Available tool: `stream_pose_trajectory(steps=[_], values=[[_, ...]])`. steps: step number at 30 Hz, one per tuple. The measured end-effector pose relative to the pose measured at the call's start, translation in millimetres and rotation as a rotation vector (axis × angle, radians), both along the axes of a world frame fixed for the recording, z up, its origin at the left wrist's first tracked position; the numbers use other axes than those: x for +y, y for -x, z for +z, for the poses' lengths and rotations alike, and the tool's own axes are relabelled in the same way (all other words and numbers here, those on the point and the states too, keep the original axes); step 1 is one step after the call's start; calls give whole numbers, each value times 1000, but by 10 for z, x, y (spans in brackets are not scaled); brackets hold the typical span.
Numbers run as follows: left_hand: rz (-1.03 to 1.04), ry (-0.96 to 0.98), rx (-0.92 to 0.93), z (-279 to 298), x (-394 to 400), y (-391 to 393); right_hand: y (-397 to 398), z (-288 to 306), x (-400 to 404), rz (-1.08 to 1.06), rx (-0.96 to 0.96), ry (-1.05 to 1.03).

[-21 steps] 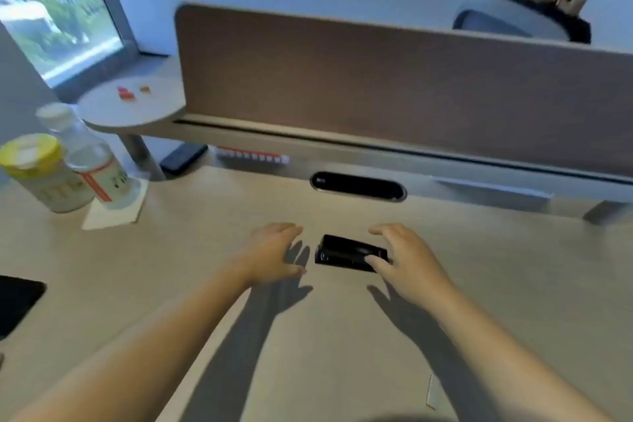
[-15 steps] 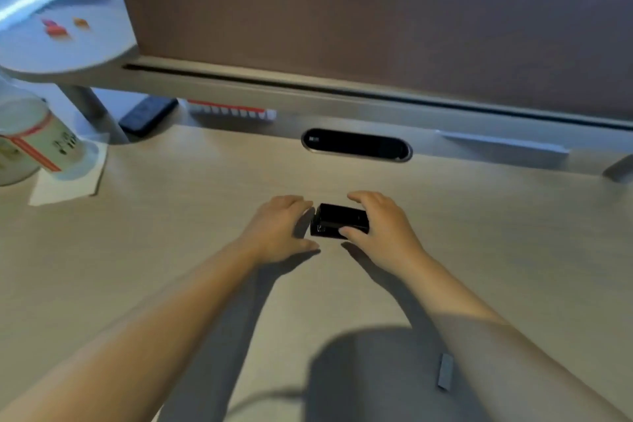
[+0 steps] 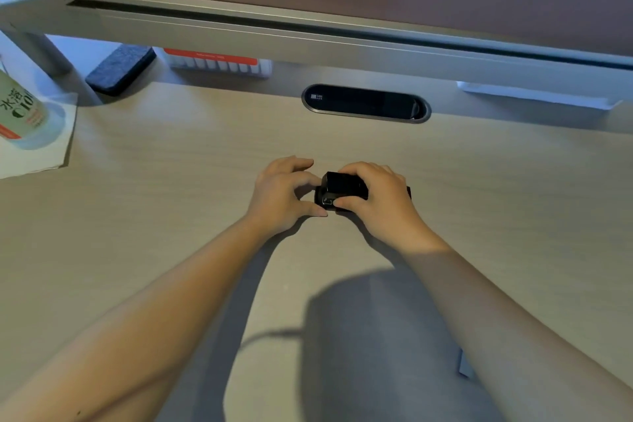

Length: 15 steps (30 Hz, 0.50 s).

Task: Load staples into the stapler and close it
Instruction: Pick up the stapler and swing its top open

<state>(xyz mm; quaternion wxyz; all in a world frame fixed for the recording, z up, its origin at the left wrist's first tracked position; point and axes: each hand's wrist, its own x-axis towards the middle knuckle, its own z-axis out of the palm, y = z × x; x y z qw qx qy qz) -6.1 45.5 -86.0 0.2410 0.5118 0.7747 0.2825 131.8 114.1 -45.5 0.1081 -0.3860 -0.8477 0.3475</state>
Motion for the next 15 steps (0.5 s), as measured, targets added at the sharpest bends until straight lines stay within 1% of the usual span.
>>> stream_pose_trajectory(steps=[4, 7, 9, 10, 15], values=[[8, -4, -15, -6, -1, -14, -5, -7, 8, -9, 42, 21], [6, -13, -7, -4, -2, -11, -51, 58, 16, -113, 213, 228], [-8, -9, 11, 1, -4, -15, -109, 132, 28, -133, 365, 391], [-15, -4, 19, 0, -1, -15, -138, 172, 30, -129, 425, 422], [-51, 23, 40, -2, -11, -7, -229, 339, 30, -123, 516, 315]])
